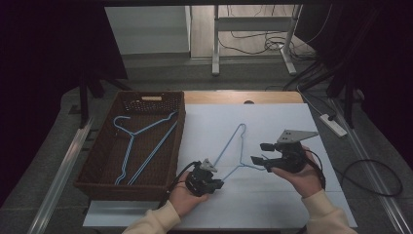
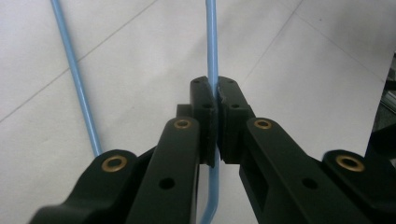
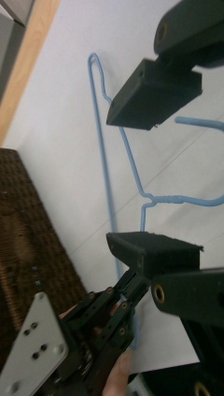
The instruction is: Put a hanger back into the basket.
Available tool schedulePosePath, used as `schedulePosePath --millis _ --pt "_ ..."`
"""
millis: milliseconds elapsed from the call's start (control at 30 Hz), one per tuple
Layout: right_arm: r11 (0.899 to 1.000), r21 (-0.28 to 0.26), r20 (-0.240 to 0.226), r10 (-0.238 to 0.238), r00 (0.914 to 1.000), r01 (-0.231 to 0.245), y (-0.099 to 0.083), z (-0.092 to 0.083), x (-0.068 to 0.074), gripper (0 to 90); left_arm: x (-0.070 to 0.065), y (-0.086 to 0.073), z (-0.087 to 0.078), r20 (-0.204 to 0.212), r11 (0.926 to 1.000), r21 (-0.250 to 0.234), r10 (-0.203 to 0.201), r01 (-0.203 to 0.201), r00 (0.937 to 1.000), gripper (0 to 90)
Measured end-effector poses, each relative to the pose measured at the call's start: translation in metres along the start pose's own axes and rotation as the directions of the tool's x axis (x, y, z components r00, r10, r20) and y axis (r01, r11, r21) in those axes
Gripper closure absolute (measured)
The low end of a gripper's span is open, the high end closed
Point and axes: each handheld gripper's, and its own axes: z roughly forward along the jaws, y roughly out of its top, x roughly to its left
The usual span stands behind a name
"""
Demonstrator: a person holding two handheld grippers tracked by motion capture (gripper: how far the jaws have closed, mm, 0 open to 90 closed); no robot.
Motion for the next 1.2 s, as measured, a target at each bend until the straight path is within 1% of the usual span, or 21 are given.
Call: schedulePosePath --millis 67,100,133,167,200,267,333,467,533,700,867,1000,1200 --pt "0.999 -0.037 0.0 0.01 1.0 -0.01 -0.005 -0.005 -0.002 34.2 0.0 0.0 -0.001 -0.004 1.0 -0.008 -0.002 0.002 1.0 86.6" --pt "0.999 -0.045 0.0 0.011 0.9999 -0.011 -0.006 -0.006 -0.002 33.9 0.0 0.0 -0.001 -0.005 0.9999 -0.012 -0.007 0.007 1.0 86.6" --pt "0.997 -0.07 0.005 0.016 0.9999 -0.015 -0.009 -0.009 -0.002 34.0 0.001 0.0 -0.001 -0.005 0.9998 -0.017 -0.011 0.011 0.9999 86.6" --pt "0.995 -0.097 0.012 0.019 0.9998 -0.018 -0.012 -0.012 -0.003 34.0 0.001 0.0 -0.002 -0.007 0.9997 -0.019 -0.012 0.012 0.9999 86.6" --pt "0.994 -0.109 0.013 0.02 0.9997 -0.019 -0.013 -0.015 -0.003 34.0 0.001 0.0 -0.003 -0.009 0.9997 -0.023 -0.013 0.013 0.9999 86.6" --pt "0.988 -0.153 0.02 0.025 0.9995 -0.021 -0.016 -0.022 -0.004 34.1 0.001 0.001 -0.004 -0.011 0.9994 -0.031 -0.018 0.018 0.9998 86.6" --pt "0.982 -0.185 0.017 0.033 0.9993 -0.029 -0.019 -0.029 -0.005 34.1 0.001 0.001 -0.005 -0.013 0.9988 -0.042 -0.026 0.025 0.9996 86.6" --pt "0.976 -0.214 0.027 0.048 0.9985 -0.041 -0.028 -0.039 -0.008 34.5 0.002 0.001 -0.008 -0.01 0.9979 -0.056 -0.034 0.033 0.9994 86.7" --pt "0.975 -0.215 0.023 0.058 0.9981 -0.052 -0.036 -0.042 -0.011 34.5 0.002 0.001 -0.008 -0.008 0.9972 -0.063 -0.039 0.039 0.9992 86.7" --pt "0.977 -0.197 0.019 0.083 0.9964 -0.077 -0.051 -0.043 -0.017 34.4 -0.001 0.003 -0.013 0.001 0.9958 -0.08 -0.046 0.046 0.999 86.7" --pt "0.982 -0.157 0.021 0.108 0.9939 -0.103 -0.066 -0.038 -0.023 34.0 -0.005 0.005 -0.019 0.013 0.9934 -0.104 -0.047 0.048 0.9988 86.7" --pt "0.986 -0.133 0.028 0.109 0.9936 -0.105 -0.073 -0.034 -0.023 34.0 -0.01 0.008 -0.026 0.031 0.9906 -0.128 -0.044 0.048 0.9986 86.8" --pt "0.985 -0.134 0.03 0.118 0.9926 -0.113 -0.076 -0.034 -0.025 34.0 -0.017 0.017 -0.044 0.056 0.984 -0.173 -0.035 0.044 0.9978 86.8"
